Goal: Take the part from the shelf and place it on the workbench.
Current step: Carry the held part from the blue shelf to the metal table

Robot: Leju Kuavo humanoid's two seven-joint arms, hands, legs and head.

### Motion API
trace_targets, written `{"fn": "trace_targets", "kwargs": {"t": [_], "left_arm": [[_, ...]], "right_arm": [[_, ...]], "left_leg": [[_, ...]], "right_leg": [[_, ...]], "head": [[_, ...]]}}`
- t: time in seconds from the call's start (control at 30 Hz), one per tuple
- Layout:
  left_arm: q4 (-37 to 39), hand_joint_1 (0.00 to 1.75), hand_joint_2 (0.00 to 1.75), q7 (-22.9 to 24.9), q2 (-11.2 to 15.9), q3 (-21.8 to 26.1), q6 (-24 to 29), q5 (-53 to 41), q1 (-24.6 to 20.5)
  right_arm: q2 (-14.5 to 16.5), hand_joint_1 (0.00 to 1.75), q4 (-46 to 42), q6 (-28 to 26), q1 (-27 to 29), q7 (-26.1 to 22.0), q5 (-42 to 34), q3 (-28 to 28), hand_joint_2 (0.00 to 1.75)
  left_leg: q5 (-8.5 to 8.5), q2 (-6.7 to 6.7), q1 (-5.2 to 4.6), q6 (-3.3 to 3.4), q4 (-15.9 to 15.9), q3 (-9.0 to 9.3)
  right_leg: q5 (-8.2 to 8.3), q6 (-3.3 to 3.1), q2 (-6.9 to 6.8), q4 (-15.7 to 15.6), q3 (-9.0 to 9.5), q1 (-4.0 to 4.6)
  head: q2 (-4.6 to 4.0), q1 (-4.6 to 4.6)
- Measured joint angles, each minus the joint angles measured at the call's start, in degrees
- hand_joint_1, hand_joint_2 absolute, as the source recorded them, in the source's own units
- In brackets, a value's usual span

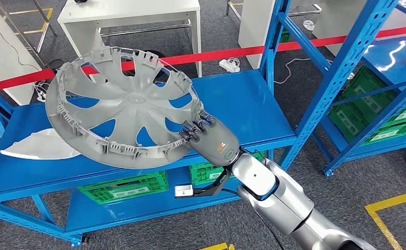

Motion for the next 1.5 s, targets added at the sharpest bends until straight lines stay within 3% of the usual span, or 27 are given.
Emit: {"fn": "trace_targets", "kwargs": {"t": [0.07,0.17,0.2,0.23,0.27,0.33,0.4,0.53,0.6,0.67,0.7,0.73,0.77,0.8,0.87,0.93,1.03,1.1,1.17,1.2,1.23,1.3,1.33,1.37,1.4,1.43,1.5], "left_arm": [[0.0,0.0,1.75,0.0,0.0,0.0,-0.1,-0.3,0.0],[0.0,0.0,1.75,0.1,0.0,0.0,-0.1,-0.7,-0.1],[0.0,0.0,1.75,0.1,0.0,0.0,-0.1,-0.8,-0.1],[0.0,0.0,1.75,0.1,0.0,0.0,-0.1,-0.9,-0.1],[0.0,0.0,1.75,0.1,0.0,0.0,-0.1,-0.9,-0.1],[0.0,0.0,1.75,0.1,0.0,0.0,-0.1,-0.9,-0.3],[0.0,0.0,1.75,0.1,0.0,0.0,0.0,-0.7,-0.5],[0.0,0.0,1.75,0.1,-0.1,0.0,0.1,-0.6,-0.5],[0.0,0.0,1.75,0.0,0.0,0.0,0.0,-0.6,-0.5],[0.0,0.0,1.75,0.0,0.0,0.0,0.0,-0.6,-0.5],[0.0,0.0,1.75,0.0,0.0,0.0,0.0,-0.6,-0.5],[0.0,0.0,1.75,0.0,0.0,0.0,0.0,-0.6,-0.5],[0.0,0.0,1.75,0.1,0.0,0.0,0.0,-0.6,-0.5],[0.0,0.0,1.75,0.1,0.0,0.0,0.0,-0.7,-0.5],[0.0,0.0,1.75,0.1,-0.1,0.0,0.0,-0.7,-0.6],[0.0,0.0,1.75,0.1,-0.1,0.0,0.0,-0.7,-0.7],[0.0,0.0,1.75,0.0,-0.1,0.0,0.0,-0.6,-0.6],[0.0,0.0,1.75,0.0,0.0,0.0,0.0,-0.5,-0.6],[0.0,0.0,1.75,-0.1,0.1,0.0,0.0,-0.5,-0.6],[0.0,0.0,1.75,-0.1,0.1,0.0,0.0,-0.4,-0.6],[0.0,0.0,1.75,-0.2,0.1,0.0,0.0,-0.3,-0.6],[0.0,0.0,1.75,-0.2,0.2,0.0,0.0,-0.1,-0.7],[0.0,0.0,1.75,-0.3,0.3,0.0,0.0,0.0,-0.7],[-0.1,0.0,1.75,-0.4,0.2,0.0,0.0,0.1,-0.8],[-0.1,0.0,1.75,-0.5,0.2,0.0,-0.1,0.2,-1.0],[-0.2,0.0,1.75,-0.6,0.1,0.0,-0.1,0.3,-1.1],[-0.2,0.0,1.75,-0.7,0.0,0.0,-0.1,0.3,-1.1]], "right_arm": [[0.0,1.75,0.0,0.2,0.0,0.0,0.0,-0.2,1.75],[0.0,1.75,0.0,0.2,0.0,0.1,0.0,-0.6,1.75],[0.0,1.75,0.0,0.2,0.1,0.2,0.0,-0.7,1.75],[0.0,1.75,0.0,0.2,0.1,0.1,0.0,-0.7,1.75],[0.0,1.75,0.0,0.2,0.2,0.1,0.0,-0.7,1.75],[-0.1,1.75,-0.1,0.2,0.2,-0.2,0.0,-0.9,1.75],[-0.1,1.75,-0.1,0.1,0.2,-0.7,0.0,-1.1,1.75],[0.0,1.75,-0.1,0.0,0.1,-1.4,0.0,-1.2,1.75],[0.0,1.75,-0.1,0.0,0.1,-1.5,0.0,-1.2,1.75],[-0.1,1.75,-0.1,0.0,0.1,-1.5,0.0,-1.2,1.75],[-0.1,1.75,-0.1,0.0,0.1,-1.5,0.0,-1.2,1.75],[-0.1,1.75,-0.1,-0.1,0.2,-1.4,0.0,-1.2,1.75],[-0.1,1.75,-0.1,-0.1,0.2,-1.4,0.0,-1.2,1.75],[-0.1,1.75,-0.1,-0.1,0.2,-1.4,0.0,-1.2,1.75],[-0.1,1.75,-0.1,-0.1,0.2,-1.4,0.0,-1.3,1.75],[-0.1,1.75,-0.1,-0.2,0.1,-1.4,0.0,-1.6,1.75],[-0.2,1.75,-0.1,-0.2,-0.1,-1.5,0.0,-2.0,1.75],[-0.2,1.75,-0.1,-0.2,-0.1,-1.6,0.0,-2.1,1.75],[-0.2,1.75,-0.1,-0.2,-0.1,-1.7,0.0,-2.2,1.75],[-0.2,1.75,-0.1,-0.2,-0.1,-1.7,0.0,-2.2,1.75],[-0.2,1.75,-0.1,-0.1,0.0,-1.7,0.0,-2.2,1.75],[-0.2,1.75,-0.1,0.0,0.1,-1.6,0.0,-2.2,1.75],[-0.2,1.75,-0.1,0.1,0.1,-1.5,0.0,-2.2,1.75],[-0.2,1.75,-0.1,0.1,0.1,-1.5,0.0,-2.2,1.75],[-0.2,1.75,-0.1,0.2,0.0,-1.5,0.0,-2.2,1.75],[-0.2,1.75,-0.1,0.2,0.0,-1.5,0.0,-2.2,1.75],[-0.2,1.75,0.0,0.3,-0.2,-1.6,0.0,-2.1,1.75]], "left_leg": [[-1.88,-0.03,0.16,-0.7,1.9,-0.95],[-8.04,-0.02,0.42,-1.47,11.7,-4.5],[-9.11,-0.02,0.49,-1.59,14.1,-5.09],[-9.24,-0.02,0.54,-1.63,14.8,-4.83],[-8.34,-0.01,0.6,-1.62,13.1,-3.36],[-5.8,-0.05,0.69,-1.52,5.2,1.65],[-4.21,-0.28,0.51,-0.96,-0.4,4.56],[-2.44,-0.32,0.14,1.16,-0.8,3.34],[-1.0,-0.11,0.22,2.13,-1.0,2.09],[0.36,-0.01,0.05,2.7,-0.9,0.45],[1.0,0.02,-0.14,2.85,-0.9,-0.43],[1.63,0.06,-0.38,3.01,-0.8,-1.34],[2.22,0.08,-0.63,3.13,-0.7,-2.19],[2.76,0.08,-0.88,3.21,-0.7,-2.95],[3.79,0.04,-1.29,3.23,-0.5,-4.1],[4.83,0.04,-1.3,2.88,-0.6,-4.65],[5.88,0.05,-1.08,1.89,-0.9,-4.99],[3.12,-0.06,-1.0,0.9,1.0,-5.86],[-2.56,-0.1,-0.45,-0.19,6.8,-7.39],[-4.62,-0.08,-0.11,-0.66,10.4,-8.02],[-5.28,-0.07,0.21,-1.09,13.2,-8.18],[-3.0,-0.06,0.93,-1.98,14.0,-6.15],[-1.52,-0.05,1.35,-2.47,11.6,-3.73],[-1.24,-0.07,1.68,-2.99,7.9,-0.64],[-1.86,-0.19,1.77,-3.01,4.1,2.09],[-2.81,-0.23,1.76,-2.71,1.2,3.84],[-3.6,-0.32,1.32,-1.15,-0.8,4.19]], "right_leg": [[0.68,-0.91,-0.19,-0.4,-0.34,-0.16],[1.74,-1.4,-0.37,-0.5,-1.54,-0.25],[2.14,-1.35,-0.39,-0.5,-2.07,-0.25],[2.54,-1.25,-0.39,-0.5,-2.56,-0.26],[2.96,-1.1,-0.37,-0.4,-3.04,-0.31],[3.83,-0.54,-0.31,-0.4,-3.8,-0.44],[4.73,0.26,-0.27,-0.5,-4.15,-0.4],[6.18,1.87,-0.26,-1.4,-4.53,-0.44],[2.85,2.26,-0.3,1.3,-5.92,-0.52],[-3.1,2.34,-0.34,8.6,-7.94,-0.37],[-5.02,2.28,-0.34,12.2,-8.57,-0.23],[-5.83,2.1,-0.33,14.7,-8.51,-0.03],[-5.45,1.76,-0.33,15.2,-7.47,0.21],[-4.31,1.26,-0.33,13.5,-5.4,0.52],[-2.95,-0.27,-0.38,5.7,0.89,1.4],[-3.28,-1.22,-0.55,-0.7,5.16,2.11],[-2.29,-1.6,-0.65,-2.8,5.4,2.19],[-0.72,-1.88,-0.75,-3.4,4.53,1.66],[0.73,-1.89,-0.79,-3.6,3.02,1.21],[1.42,-1.76,-0.8,-3.5,2.1,1.0],[2.12,-1.52,-0.82,-3.4,1.12,0.75],[3.44,-0.83,-0.89,-3.0,-0.98,0.11],[4.0,-0.37,-0.93,-2.7,-1.97,-0.23],[4.47,0.11,-0.95,-2.2,-2.87,-0.46],[4.91,0.63,-0.98,-1.8,-3.58,-0.59],[5.42,1.13,-1.0,-1.5,-4.05,-0.59],[6.66,2.07,-1.06,-1.8,-4.44,-0.66]], "head": [[0.0,-0.09],[0.0,-0.23],[0.0,-0.22],[0.0,-0.23],[0.0,-0.23],[0.0,-0.24],[0.0,-0.17],[0.0,-0.06],[0.0,0.03],[0.0,0.13],[0.0,0.14],[0.0,0.14],[0.0,0.14],[0.0,0.14],[0.0,0.11],[0.0,0.13],[0.0,0.38],[0.0,0.32],[0.0,0.18],[0.0,0.16],[0.0,0.16],[0.0,0.16],[0.0,0.15],[0.0,0.1],[0.0,0.06],[0.0,0.02],[0.0,0.0]]}}
